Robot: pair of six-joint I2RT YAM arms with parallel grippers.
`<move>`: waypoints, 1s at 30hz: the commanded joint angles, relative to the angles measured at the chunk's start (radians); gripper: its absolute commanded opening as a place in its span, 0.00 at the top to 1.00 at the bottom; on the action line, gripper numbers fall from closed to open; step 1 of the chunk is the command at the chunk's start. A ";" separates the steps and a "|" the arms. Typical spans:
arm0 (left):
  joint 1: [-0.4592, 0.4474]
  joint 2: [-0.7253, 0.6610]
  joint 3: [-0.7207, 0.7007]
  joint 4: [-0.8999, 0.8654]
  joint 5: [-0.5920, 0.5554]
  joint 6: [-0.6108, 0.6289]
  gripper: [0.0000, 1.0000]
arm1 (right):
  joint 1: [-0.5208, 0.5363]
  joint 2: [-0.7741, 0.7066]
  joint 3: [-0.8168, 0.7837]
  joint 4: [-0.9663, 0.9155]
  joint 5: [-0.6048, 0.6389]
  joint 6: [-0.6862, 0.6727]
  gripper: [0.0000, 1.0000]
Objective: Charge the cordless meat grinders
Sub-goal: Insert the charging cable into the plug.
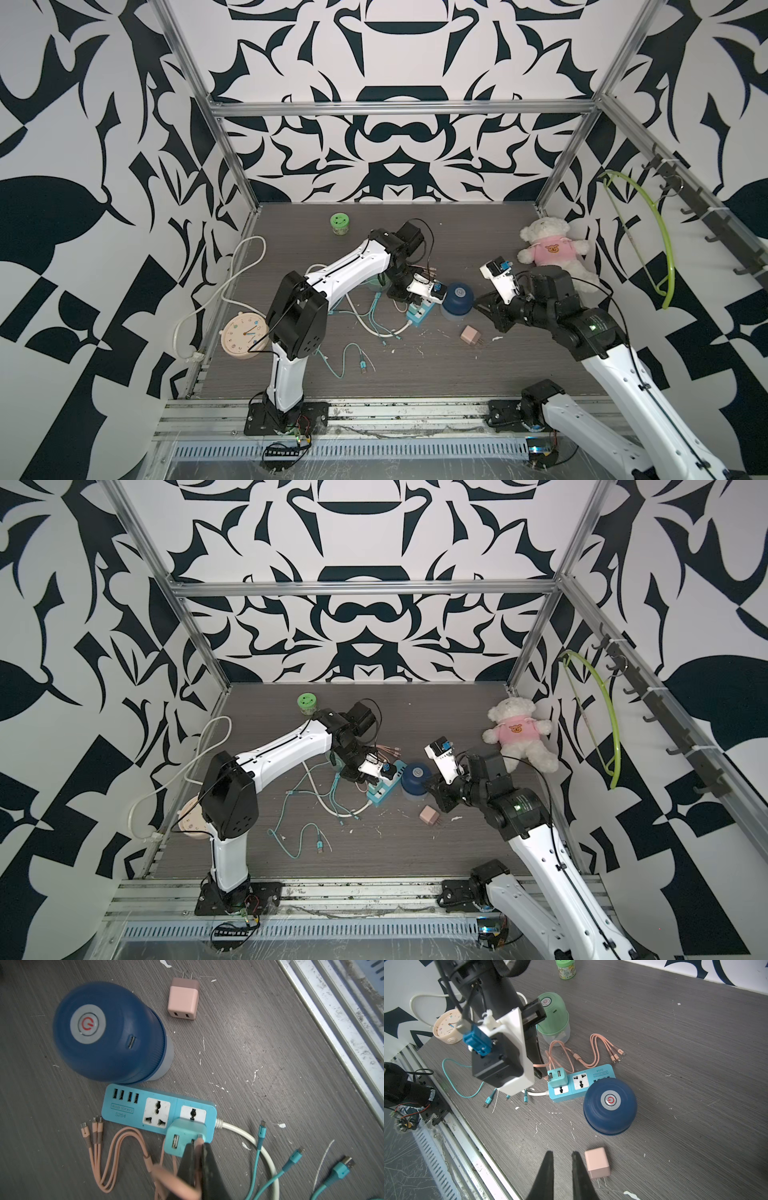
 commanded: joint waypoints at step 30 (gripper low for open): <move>0.011 0.016 -0.055 -0.014 -0.082 0.028 1.00 | 0.002 -0.015 0.000 0.013 -0.012 0.005 0.86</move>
